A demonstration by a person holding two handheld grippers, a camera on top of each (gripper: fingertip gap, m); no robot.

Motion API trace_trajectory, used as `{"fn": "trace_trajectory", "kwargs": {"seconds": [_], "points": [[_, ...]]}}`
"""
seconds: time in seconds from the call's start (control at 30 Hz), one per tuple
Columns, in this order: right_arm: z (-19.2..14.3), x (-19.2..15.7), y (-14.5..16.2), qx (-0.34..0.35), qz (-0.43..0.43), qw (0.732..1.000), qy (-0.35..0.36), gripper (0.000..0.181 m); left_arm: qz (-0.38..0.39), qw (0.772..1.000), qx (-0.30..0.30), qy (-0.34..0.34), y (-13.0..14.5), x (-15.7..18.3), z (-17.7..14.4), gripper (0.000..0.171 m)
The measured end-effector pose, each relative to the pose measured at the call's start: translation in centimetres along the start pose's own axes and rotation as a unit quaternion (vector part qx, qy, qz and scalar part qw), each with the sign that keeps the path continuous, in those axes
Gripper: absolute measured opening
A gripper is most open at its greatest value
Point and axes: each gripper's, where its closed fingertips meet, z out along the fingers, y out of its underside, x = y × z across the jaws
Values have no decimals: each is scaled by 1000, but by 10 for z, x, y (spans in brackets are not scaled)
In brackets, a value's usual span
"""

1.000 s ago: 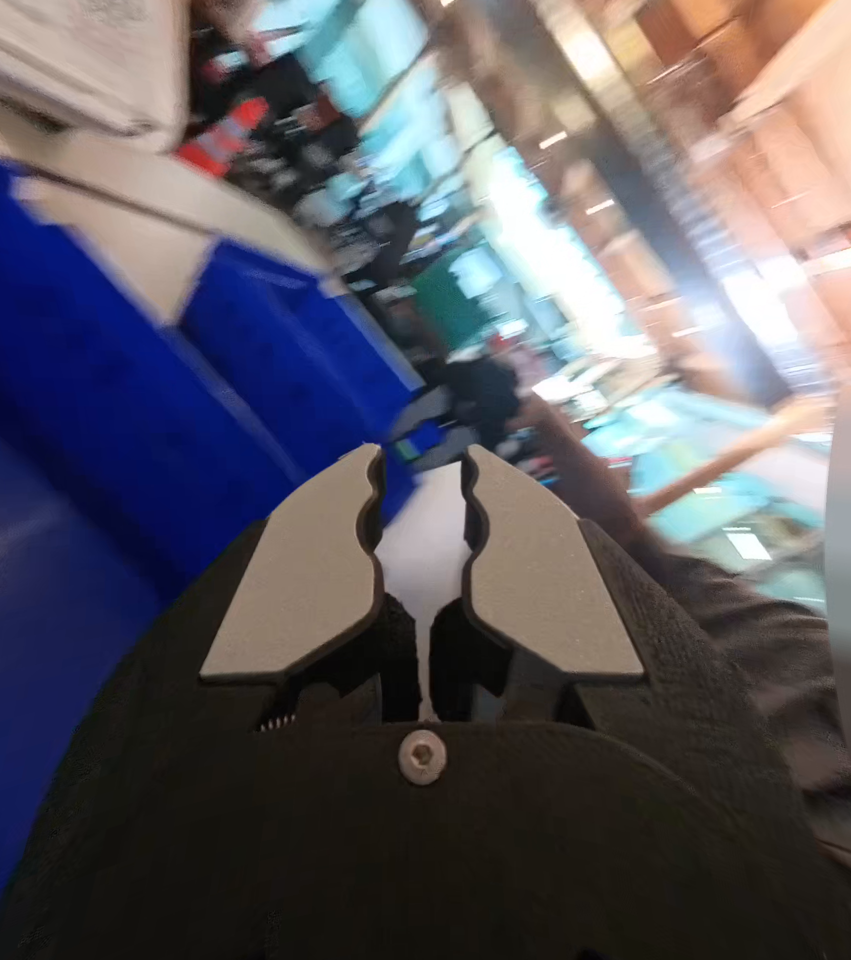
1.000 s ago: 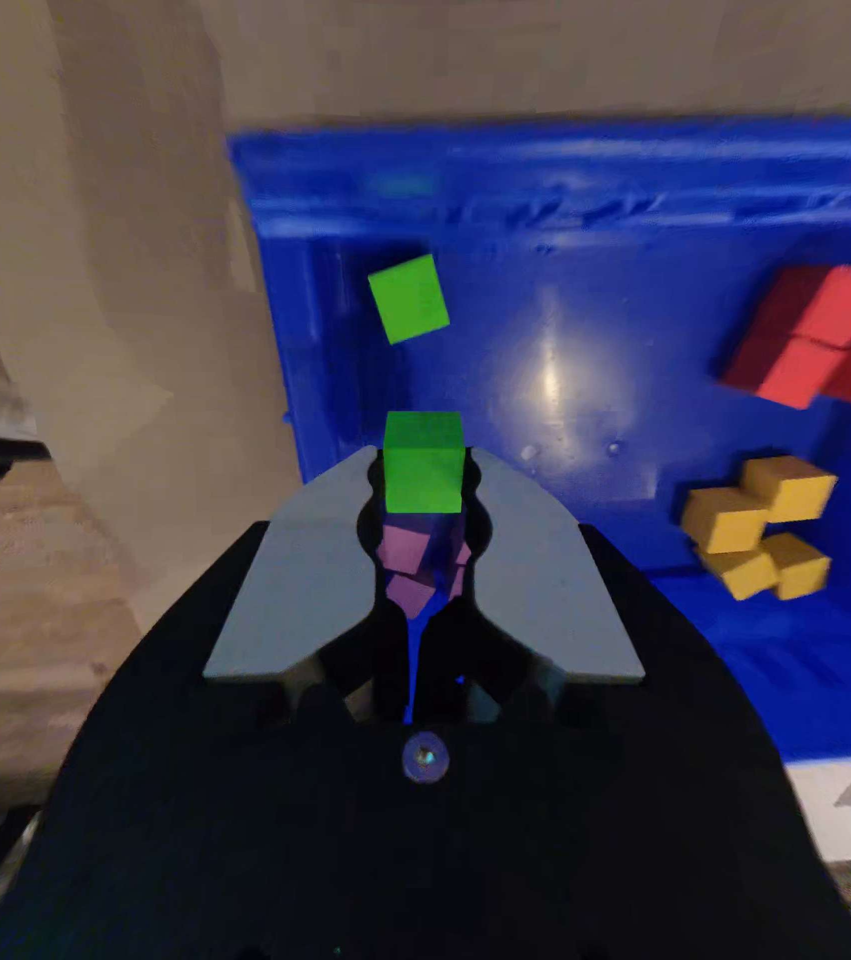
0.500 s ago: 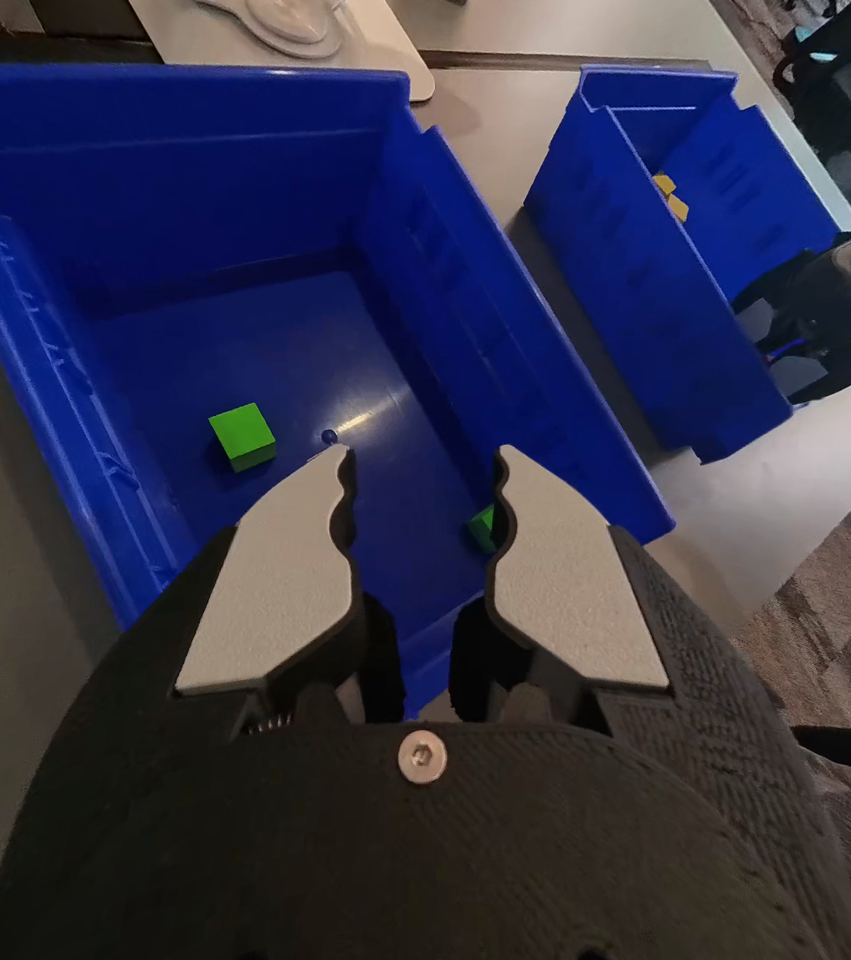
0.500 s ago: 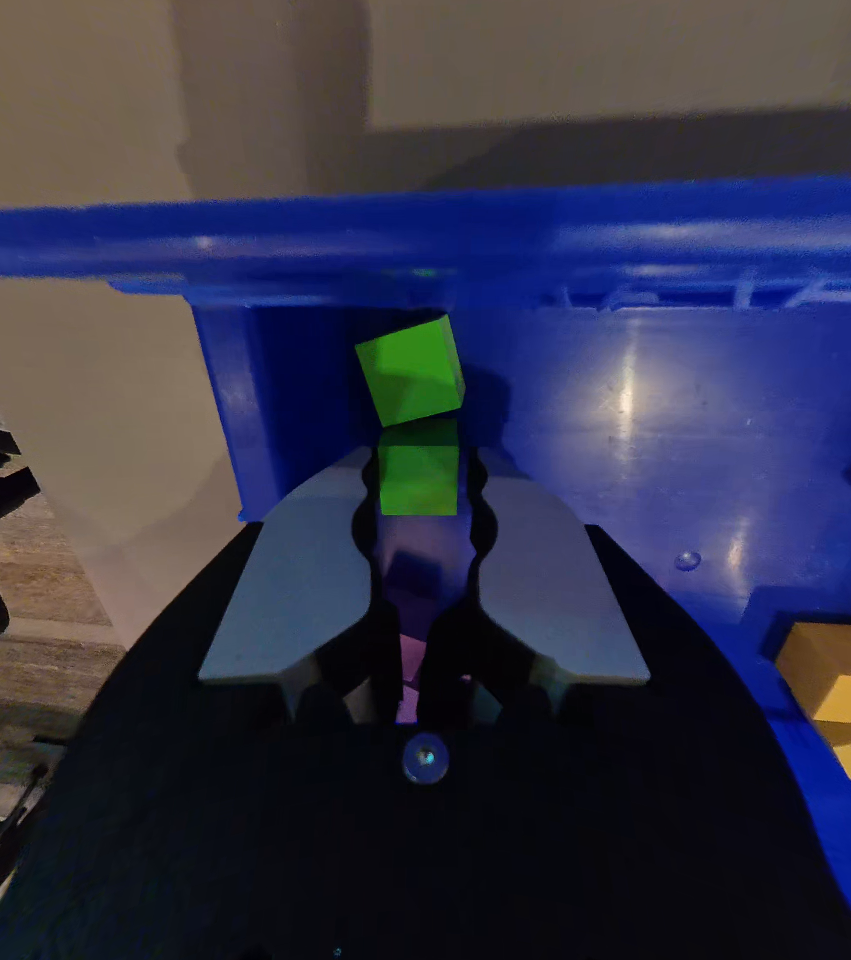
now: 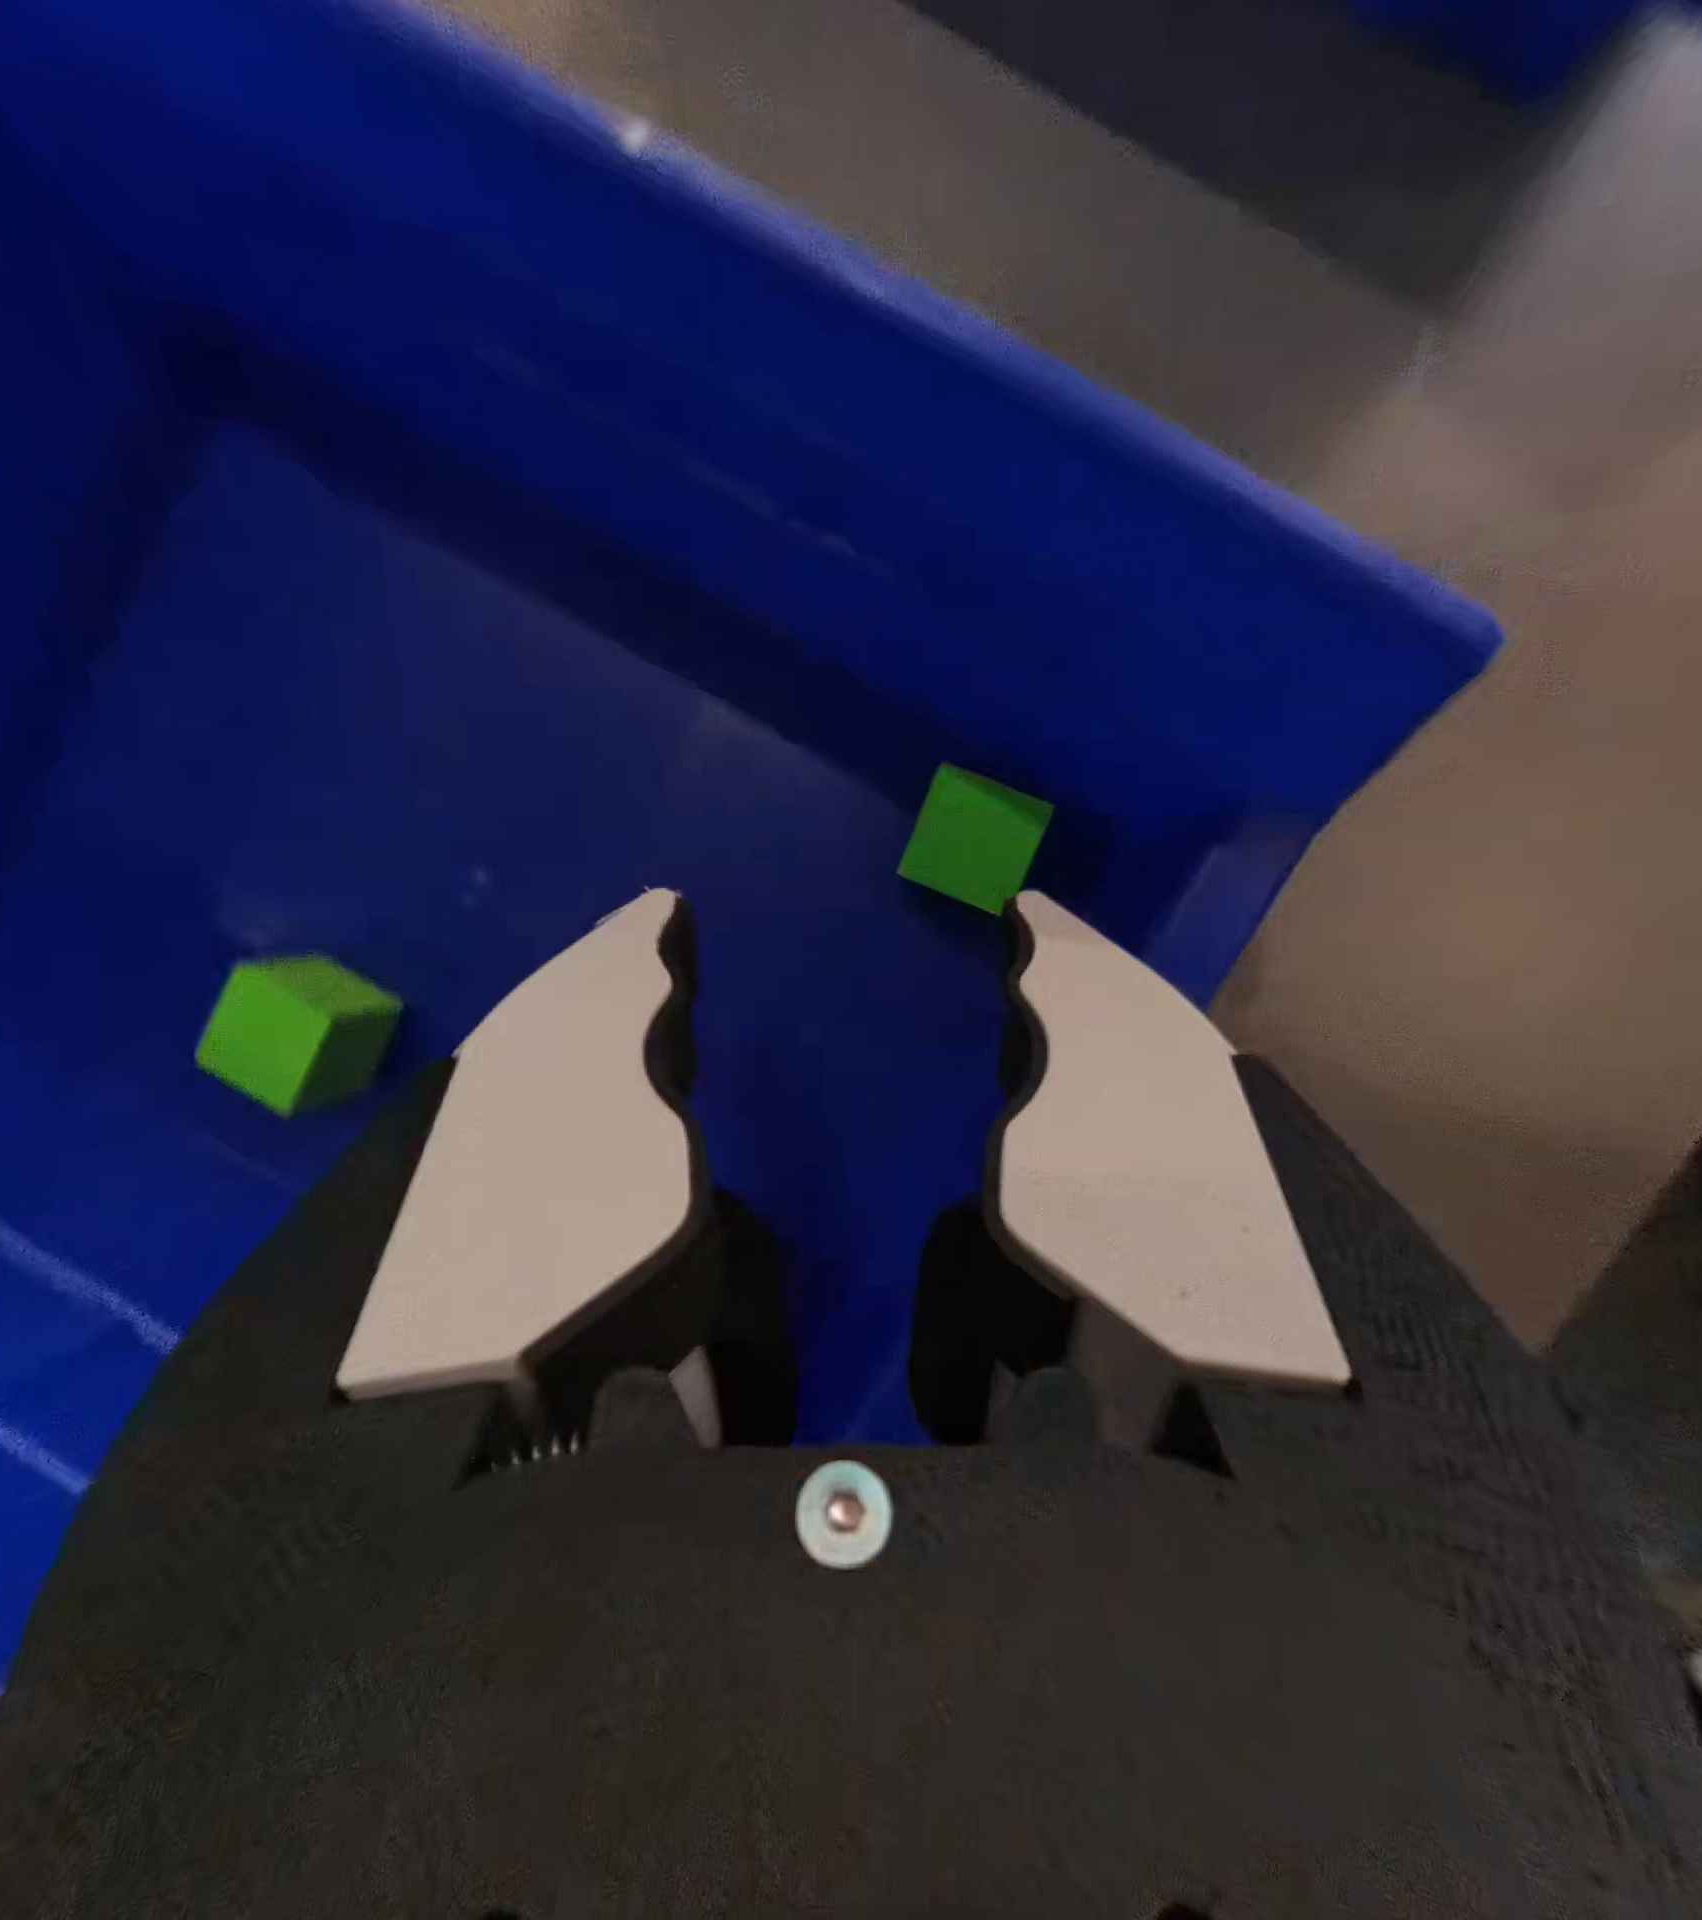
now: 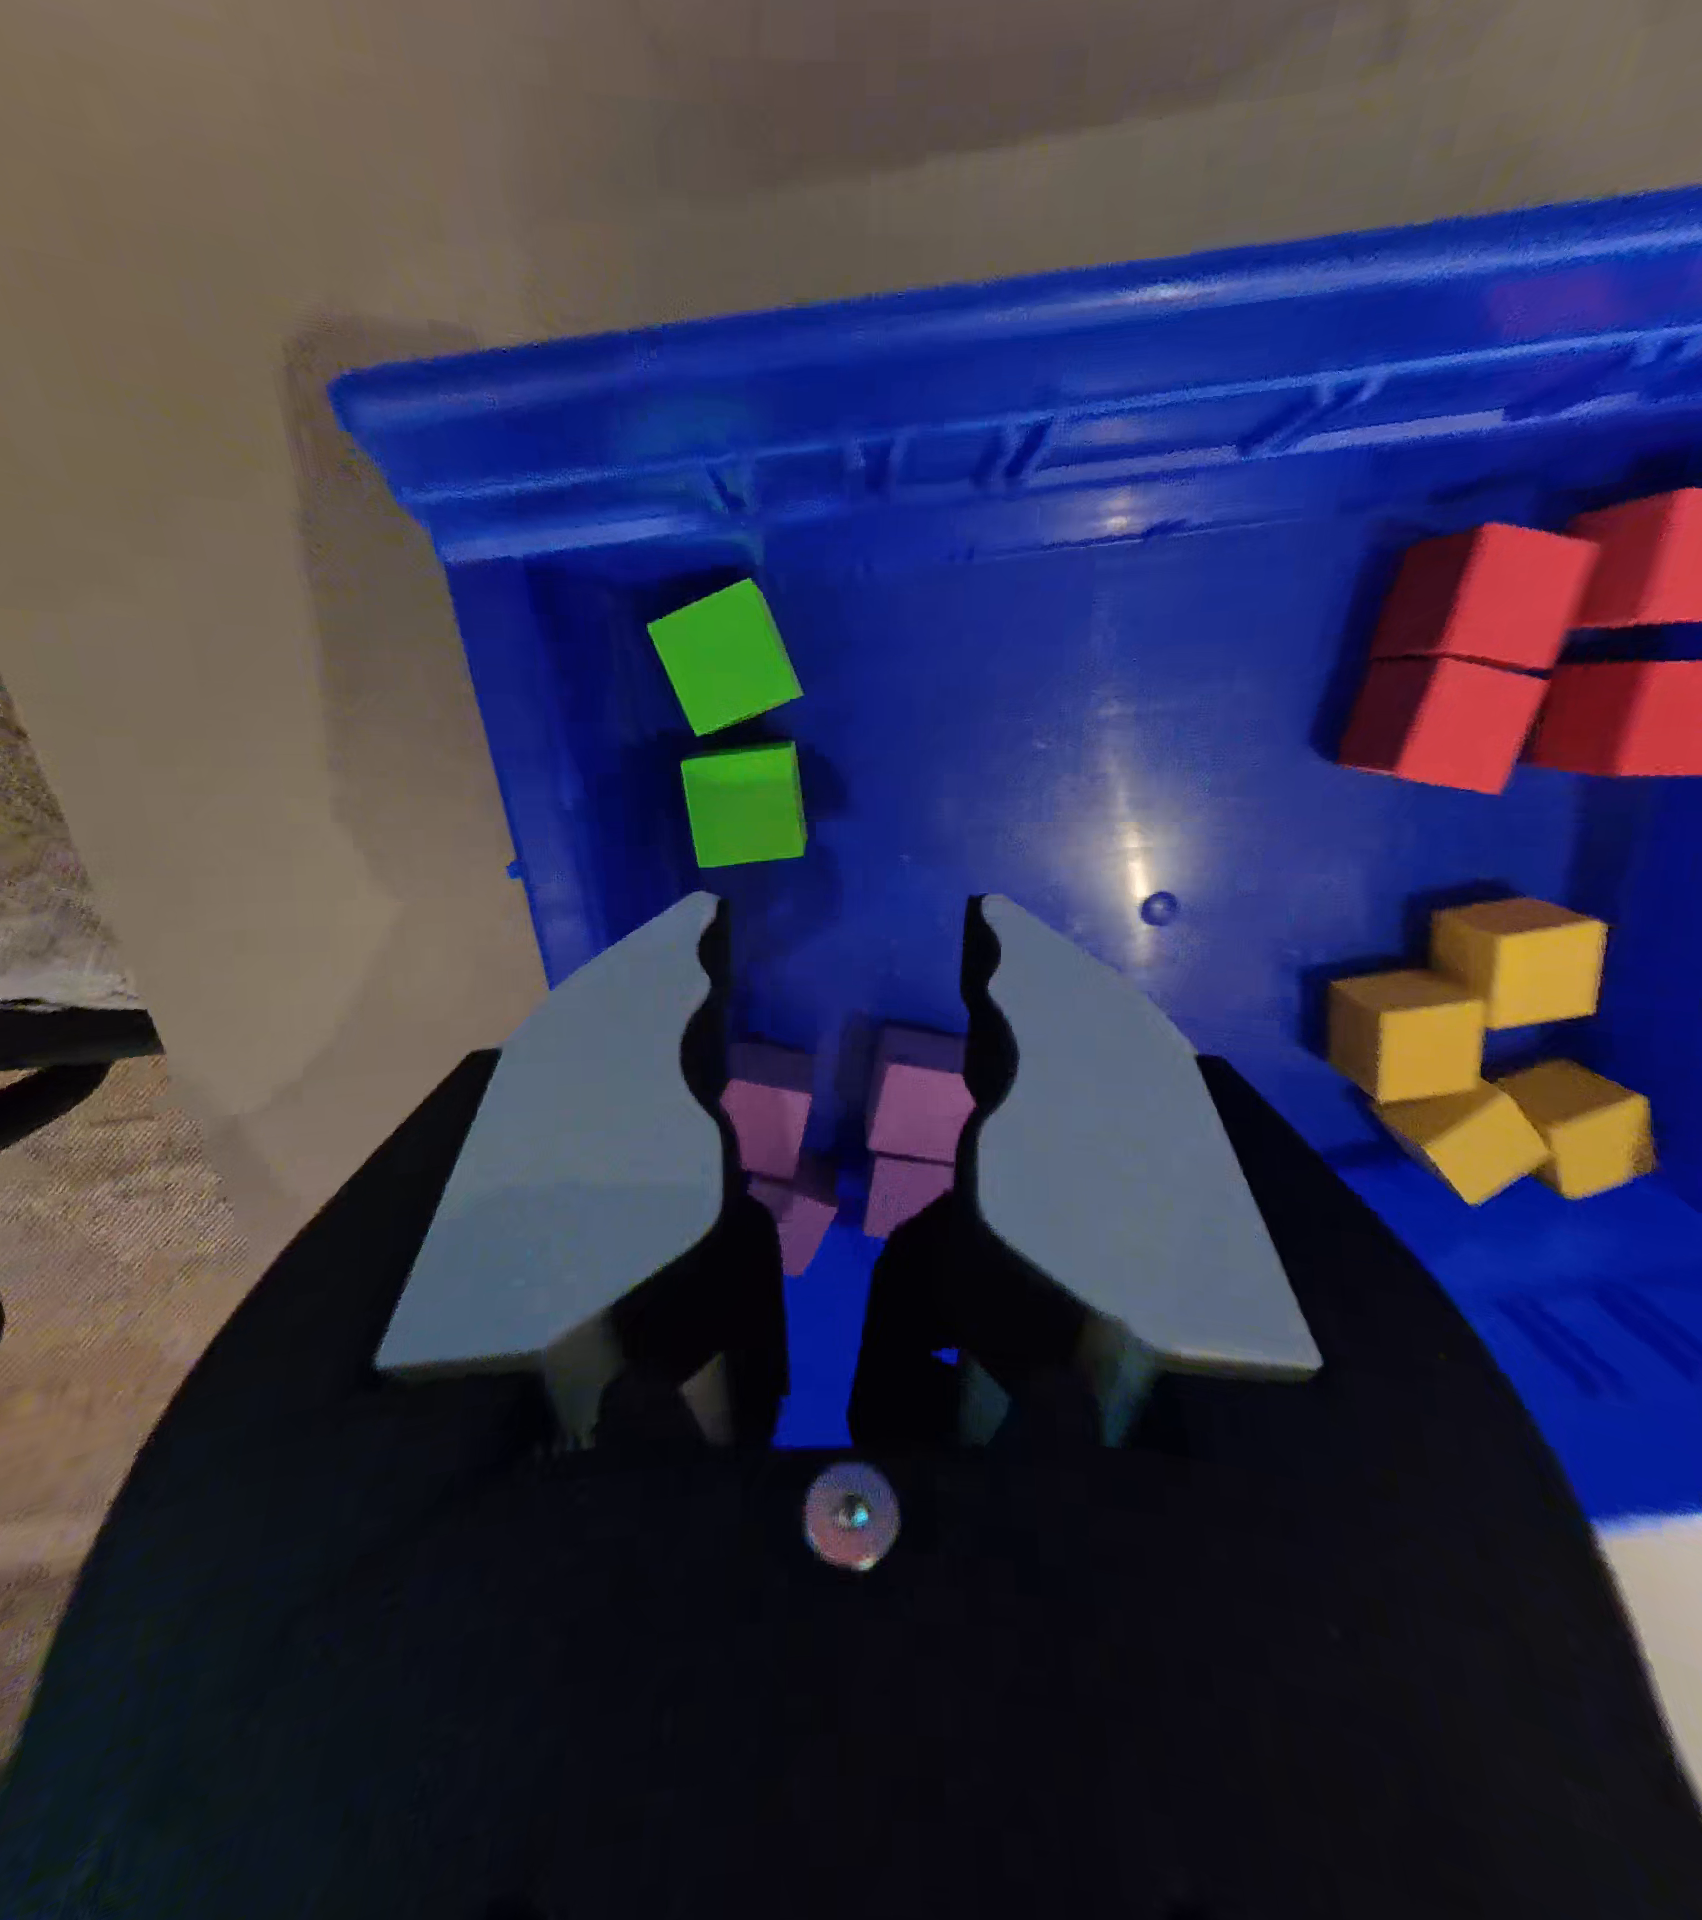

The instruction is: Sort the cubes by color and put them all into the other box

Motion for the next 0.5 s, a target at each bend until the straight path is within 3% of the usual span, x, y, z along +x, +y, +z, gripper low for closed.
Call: {"fn": "trace_trajectory", "kwargs": {"seconds": [0.13, 0.3, 0.4, 0.5], "points": [[-14, -2, 2, 15, -2, 1000, 21, 41, 80, 995, -29, 56, -1, 11, 12, 56], [-18, -3, 5, 21, -1, 999, 35, 41, 91, 983, -57, 151, 0, 23, 22, 46], [-21, -2, 4, 29, -2, 999, 43, 40, 89, 976, -104, 172, 10, 23, 33, 44], [-25, -2, 0, 38, -8, 998, 52, 39, 96, 973, -97, 185, 7, 29, 36, 29]]}}
